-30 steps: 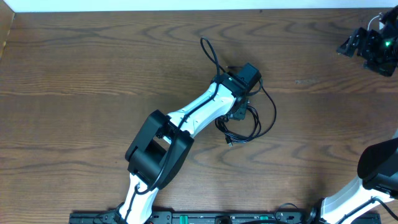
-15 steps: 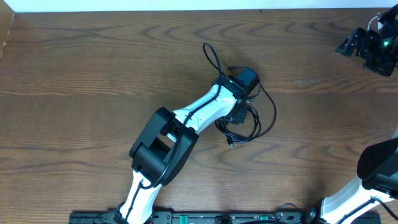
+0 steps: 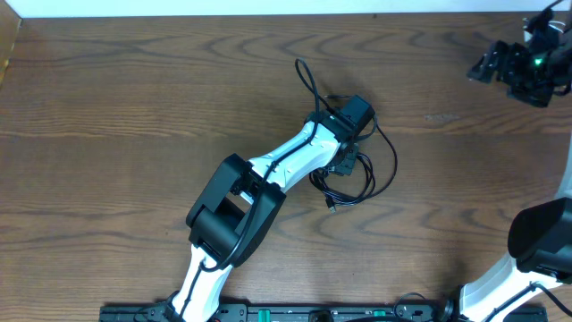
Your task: Untangle cables
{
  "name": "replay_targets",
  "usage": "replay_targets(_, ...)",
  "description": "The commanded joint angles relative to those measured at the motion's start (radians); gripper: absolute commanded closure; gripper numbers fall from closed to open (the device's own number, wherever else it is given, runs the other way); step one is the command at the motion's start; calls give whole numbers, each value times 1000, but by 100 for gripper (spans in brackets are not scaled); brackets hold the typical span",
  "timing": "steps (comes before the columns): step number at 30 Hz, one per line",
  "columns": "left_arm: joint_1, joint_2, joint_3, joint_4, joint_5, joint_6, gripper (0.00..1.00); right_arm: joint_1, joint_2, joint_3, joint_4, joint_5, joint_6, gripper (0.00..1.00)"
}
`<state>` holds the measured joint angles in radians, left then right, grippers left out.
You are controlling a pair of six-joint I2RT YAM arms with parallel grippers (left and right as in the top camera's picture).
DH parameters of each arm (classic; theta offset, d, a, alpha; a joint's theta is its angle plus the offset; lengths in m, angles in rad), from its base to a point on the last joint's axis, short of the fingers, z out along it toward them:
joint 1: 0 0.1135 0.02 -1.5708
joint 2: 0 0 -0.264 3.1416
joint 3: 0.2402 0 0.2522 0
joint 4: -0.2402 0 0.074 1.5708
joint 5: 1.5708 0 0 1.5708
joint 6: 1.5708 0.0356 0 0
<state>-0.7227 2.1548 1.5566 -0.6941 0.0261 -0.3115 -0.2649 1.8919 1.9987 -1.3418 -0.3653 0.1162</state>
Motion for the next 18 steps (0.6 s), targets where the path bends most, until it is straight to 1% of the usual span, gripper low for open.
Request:
replay_targets(1, -2, 17, -16, 3, -19, 68, 65, 20, 6, -22, 5, 1, -21, 9)
replay_targets(4, -2, 17, -30, 13, -18, 106, 61, 30, 6, -36, 12, 1, -21, 9)
replay_targets(9, -2, 17, -60, 27, 36, 216, 62, 41, 6, -77, 23, 1, -21, 9)
replay_targets(10, -2, 17, -61, 25, 61, 240, 64, 43, 6, -84, 23, 1, -21, 8)
replay_targets(12, -2, 17, -61, 20, 142, 282, 73, 45, 6, -100, 23, 0, -21, 9)
replay_targets(13, -2, 17, -61, 18, 183, 294, 80, 44, 6, -106, 23, 0, -21, 9)
replay_targets(14, 0, 17, -61, 15, 214, 297, 92, 44, 6, -113, 22, 0, -21, 10)
replay_targets(16, 0, 17, -60, 8, 240, 296, 93, 45, 6, -127, 21, 0, -21, 11)
replay_targets(18, 3, 13, -43, -10, 232, 296, 93, 44, 6, -146, 21, -2, -21, 11)
